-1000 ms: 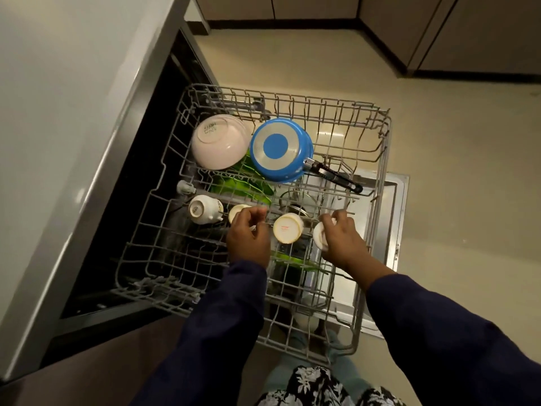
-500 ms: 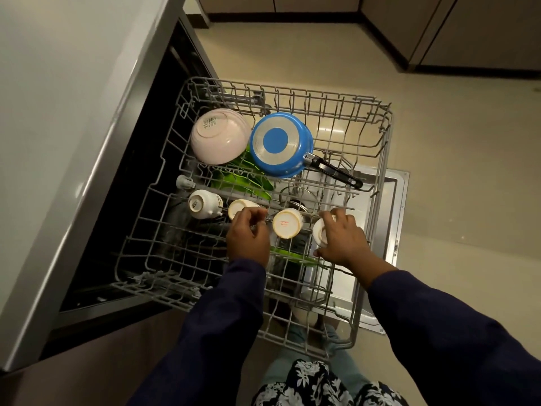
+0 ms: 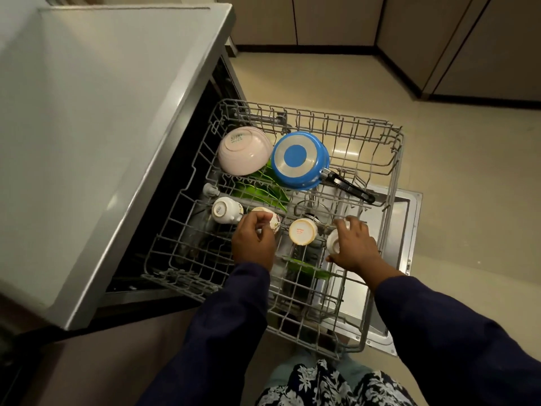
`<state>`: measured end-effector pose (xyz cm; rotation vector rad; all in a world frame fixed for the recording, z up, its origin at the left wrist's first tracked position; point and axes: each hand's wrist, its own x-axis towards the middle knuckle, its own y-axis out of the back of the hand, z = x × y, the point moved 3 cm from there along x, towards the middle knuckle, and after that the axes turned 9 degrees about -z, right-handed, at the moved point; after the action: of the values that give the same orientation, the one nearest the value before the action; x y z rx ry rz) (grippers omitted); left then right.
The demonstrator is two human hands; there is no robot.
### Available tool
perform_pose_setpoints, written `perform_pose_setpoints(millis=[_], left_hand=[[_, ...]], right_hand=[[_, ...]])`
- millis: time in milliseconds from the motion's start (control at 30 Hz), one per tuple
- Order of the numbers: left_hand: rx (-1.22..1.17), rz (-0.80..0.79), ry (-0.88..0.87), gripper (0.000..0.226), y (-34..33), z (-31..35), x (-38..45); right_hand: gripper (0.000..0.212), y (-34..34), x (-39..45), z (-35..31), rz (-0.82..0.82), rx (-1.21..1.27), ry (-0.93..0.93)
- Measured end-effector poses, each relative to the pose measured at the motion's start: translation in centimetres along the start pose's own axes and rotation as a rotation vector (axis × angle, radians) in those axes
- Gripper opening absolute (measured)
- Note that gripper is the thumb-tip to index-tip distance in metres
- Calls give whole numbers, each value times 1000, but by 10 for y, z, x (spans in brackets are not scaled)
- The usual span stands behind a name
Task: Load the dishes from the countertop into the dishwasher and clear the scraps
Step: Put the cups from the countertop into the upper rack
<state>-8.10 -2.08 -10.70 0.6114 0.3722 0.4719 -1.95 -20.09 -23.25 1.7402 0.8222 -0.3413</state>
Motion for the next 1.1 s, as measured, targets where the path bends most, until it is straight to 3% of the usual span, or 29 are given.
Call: perform_pose_setpoints(millis=[133, 333, 433, 633, 833, 1100], left_hand=[[-32, 40, 7, 16, 20, 6, -5], [-45, 147, -49, 18, 73, 37, -13], [-97, 249, -102, 17, 116, 55, -21], [-125, 563, -164, 20, 239, 52, -60], [-115, 824, -67, 22, 365, -18, -130], [-67, 1000, 133, 22, 512, -137, -263]], right_hand=[[84, 16, -5, -14, 12, -44, 33], [57, 70, -20, -66, 125, -24, 152], [44, 105, -32, -116, 207, 21, 278], [16, 147, -84, -267, 393, 149, 701], [19, 105, -161, -411, 407, 193, 973], [23, -11, -269, -568, 273, 97, 1149]])
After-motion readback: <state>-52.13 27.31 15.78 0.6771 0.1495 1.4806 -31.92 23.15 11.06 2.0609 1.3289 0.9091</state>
